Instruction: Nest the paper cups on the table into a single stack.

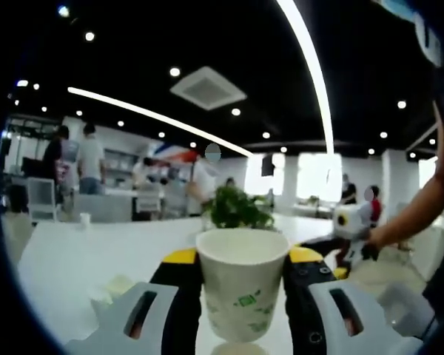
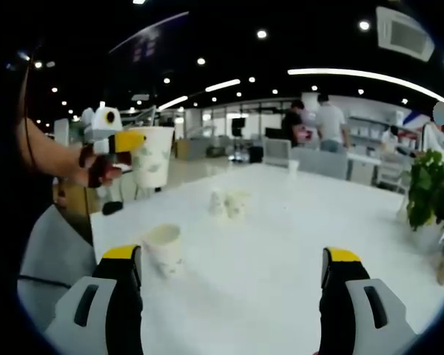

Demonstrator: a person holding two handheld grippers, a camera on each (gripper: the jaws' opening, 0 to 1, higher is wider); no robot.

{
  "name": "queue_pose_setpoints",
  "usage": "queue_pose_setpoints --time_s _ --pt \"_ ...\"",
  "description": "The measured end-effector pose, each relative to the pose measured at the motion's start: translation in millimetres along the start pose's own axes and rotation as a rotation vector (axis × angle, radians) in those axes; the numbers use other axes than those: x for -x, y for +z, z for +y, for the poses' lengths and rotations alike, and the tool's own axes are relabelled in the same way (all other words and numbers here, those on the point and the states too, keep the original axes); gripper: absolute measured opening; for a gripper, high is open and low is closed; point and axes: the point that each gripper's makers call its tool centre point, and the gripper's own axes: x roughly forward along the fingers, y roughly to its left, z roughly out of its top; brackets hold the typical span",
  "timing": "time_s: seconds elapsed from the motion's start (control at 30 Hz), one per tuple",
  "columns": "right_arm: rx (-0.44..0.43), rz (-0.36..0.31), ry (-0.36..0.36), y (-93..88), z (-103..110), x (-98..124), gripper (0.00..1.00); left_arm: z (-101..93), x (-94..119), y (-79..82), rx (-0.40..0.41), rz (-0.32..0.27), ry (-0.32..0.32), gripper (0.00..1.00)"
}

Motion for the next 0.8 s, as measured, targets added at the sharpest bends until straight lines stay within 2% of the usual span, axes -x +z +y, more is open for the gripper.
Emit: queue_pose_setpoints --time_s 0.07,0.23,0.8 --pt "-0.003 0.002 0.001 -0.3 1.1 -1.1 1.00 1.6 -1.8 -8.9 0.004 0.029 -0.002 0.41" --pt "-0.002 -0.001 0.001 1.9 2.1 -1.8 1.00 3.0 -3.1 -14.0 0.001 0.026 -0.005 0.41" --pt "-0.009 0.015 -0.007 -7.1 3.5 2.3 1.00 1.2 -1.7 -31.9 0.038 0.030 -0.005 0.41"
